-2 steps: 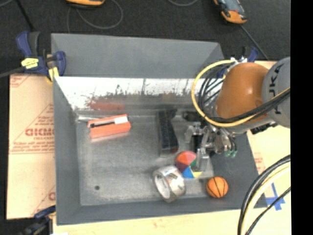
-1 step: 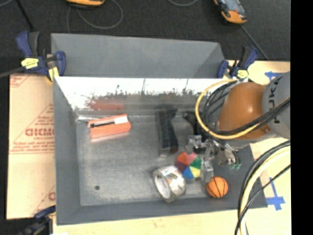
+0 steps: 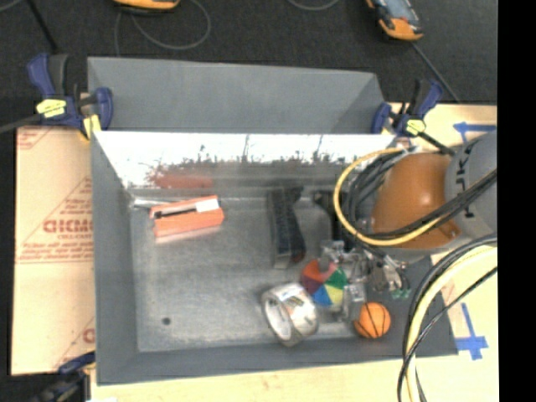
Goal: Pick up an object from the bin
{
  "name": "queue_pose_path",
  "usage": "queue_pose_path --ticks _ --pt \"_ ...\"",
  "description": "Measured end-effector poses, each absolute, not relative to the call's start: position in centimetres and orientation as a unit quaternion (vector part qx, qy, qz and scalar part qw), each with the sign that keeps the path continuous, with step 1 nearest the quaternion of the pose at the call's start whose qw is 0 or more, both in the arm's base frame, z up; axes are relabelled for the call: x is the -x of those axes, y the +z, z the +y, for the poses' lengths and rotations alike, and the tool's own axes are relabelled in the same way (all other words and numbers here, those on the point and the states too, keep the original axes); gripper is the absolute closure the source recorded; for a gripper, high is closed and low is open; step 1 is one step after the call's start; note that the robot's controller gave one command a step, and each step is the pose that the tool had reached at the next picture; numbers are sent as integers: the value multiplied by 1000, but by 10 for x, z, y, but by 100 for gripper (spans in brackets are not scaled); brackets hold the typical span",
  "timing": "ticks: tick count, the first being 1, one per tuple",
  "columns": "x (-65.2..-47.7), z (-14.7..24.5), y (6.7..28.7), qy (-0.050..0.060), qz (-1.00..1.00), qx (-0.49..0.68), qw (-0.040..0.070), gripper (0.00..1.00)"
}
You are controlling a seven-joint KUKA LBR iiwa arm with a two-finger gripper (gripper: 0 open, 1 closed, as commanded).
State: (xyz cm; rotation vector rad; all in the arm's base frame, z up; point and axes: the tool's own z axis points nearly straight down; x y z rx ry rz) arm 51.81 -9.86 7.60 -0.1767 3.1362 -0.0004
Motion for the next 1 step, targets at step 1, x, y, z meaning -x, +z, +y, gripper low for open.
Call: queue_pose_path --ticks 1 --pt "-523 -103 101 0 1000 5 2 0"
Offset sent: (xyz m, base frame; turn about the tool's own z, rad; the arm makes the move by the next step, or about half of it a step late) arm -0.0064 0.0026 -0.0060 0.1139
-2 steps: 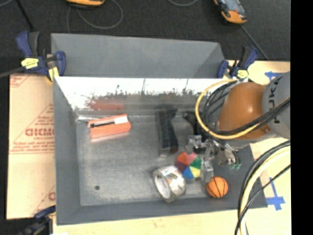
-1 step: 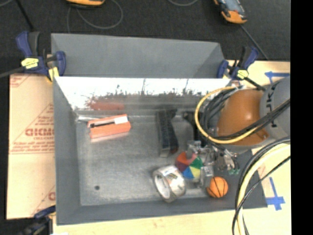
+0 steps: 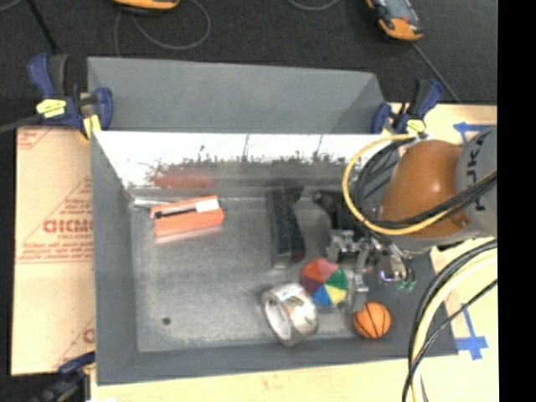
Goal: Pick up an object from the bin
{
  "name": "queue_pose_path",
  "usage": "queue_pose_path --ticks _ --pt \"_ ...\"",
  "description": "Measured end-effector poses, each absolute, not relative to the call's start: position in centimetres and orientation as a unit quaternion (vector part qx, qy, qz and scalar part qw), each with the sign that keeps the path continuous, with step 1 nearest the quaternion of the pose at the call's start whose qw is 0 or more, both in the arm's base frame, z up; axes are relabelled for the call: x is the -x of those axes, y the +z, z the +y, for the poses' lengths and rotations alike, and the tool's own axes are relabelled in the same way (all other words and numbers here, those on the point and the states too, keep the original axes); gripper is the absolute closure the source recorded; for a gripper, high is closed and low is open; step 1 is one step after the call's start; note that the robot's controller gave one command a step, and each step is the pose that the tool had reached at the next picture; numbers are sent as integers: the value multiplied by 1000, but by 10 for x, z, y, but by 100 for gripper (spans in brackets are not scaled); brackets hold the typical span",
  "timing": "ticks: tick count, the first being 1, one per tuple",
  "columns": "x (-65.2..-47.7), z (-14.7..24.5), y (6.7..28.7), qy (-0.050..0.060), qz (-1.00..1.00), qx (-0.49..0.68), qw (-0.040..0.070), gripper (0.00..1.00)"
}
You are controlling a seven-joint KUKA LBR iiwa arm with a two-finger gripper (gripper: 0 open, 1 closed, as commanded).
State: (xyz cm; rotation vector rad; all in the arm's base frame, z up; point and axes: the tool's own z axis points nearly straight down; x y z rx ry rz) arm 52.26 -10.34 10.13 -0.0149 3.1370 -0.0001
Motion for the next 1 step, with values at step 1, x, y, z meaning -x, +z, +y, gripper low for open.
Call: queue_pose_path --ticks 1 --pt "-512 -96 69 0 1000 0 1 0"
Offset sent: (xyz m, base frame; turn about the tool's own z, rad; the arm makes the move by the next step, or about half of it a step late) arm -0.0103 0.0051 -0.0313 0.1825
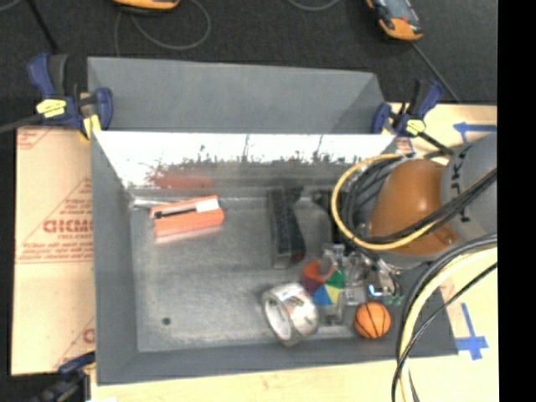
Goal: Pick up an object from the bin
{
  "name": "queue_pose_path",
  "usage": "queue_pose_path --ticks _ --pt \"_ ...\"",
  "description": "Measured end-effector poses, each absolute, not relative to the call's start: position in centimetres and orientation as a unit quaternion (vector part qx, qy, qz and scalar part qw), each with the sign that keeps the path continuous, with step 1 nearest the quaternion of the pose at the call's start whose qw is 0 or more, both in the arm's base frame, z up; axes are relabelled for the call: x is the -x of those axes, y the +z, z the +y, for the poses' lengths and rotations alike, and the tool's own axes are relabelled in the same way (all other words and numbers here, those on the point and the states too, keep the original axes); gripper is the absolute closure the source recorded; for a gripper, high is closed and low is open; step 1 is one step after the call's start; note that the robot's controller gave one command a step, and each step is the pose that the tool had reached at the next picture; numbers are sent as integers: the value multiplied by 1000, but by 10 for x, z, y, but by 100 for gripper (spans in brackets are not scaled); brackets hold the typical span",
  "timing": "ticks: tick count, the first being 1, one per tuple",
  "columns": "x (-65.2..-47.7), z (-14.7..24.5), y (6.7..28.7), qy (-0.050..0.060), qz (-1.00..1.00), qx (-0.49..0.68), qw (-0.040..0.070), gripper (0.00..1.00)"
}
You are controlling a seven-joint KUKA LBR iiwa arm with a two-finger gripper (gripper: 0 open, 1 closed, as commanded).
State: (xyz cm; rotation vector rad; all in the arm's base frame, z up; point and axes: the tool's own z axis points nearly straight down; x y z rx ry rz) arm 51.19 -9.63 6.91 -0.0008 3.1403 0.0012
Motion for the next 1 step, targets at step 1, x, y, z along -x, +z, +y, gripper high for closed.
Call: queue_pose_path --ticks 1 --pt "-512 -98 70 0 996 -84 0 100"
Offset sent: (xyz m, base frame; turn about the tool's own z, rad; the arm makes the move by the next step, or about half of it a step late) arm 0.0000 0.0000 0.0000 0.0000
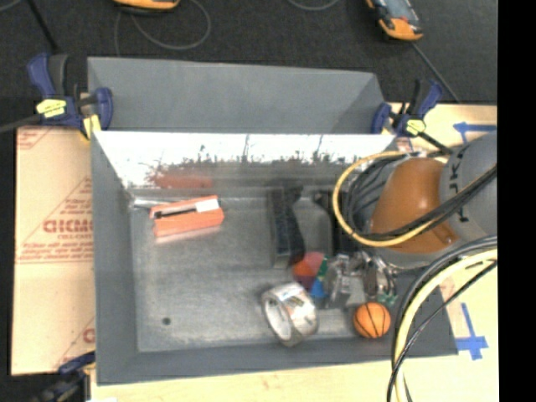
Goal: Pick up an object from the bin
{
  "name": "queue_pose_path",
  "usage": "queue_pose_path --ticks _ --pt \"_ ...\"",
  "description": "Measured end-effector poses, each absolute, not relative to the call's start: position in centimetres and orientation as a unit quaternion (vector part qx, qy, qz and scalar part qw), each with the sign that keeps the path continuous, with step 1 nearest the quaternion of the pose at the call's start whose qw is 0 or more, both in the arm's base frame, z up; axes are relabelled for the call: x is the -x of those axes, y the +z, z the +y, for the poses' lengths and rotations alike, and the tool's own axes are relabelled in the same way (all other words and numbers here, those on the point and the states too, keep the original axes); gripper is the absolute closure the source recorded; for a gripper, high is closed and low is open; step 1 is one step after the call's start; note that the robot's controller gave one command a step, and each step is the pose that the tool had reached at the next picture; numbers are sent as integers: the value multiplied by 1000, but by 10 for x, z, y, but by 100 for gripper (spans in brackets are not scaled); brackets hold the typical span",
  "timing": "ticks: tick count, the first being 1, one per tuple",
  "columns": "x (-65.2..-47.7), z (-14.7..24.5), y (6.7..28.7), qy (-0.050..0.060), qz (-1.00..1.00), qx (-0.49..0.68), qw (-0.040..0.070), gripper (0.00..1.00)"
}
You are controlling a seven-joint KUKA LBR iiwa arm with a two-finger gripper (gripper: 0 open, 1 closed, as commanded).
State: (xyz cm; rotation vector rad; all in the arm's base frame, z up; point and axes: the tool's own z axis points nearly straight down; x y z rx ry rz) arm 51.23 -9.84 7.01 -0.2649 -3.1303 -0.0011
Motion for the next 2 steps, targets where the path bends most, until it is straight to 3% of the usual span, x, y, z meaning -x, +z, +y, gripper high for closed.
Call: queue_pose_path --ticks 2 --pt "-512 -98 72 0 -996 84 0 100"
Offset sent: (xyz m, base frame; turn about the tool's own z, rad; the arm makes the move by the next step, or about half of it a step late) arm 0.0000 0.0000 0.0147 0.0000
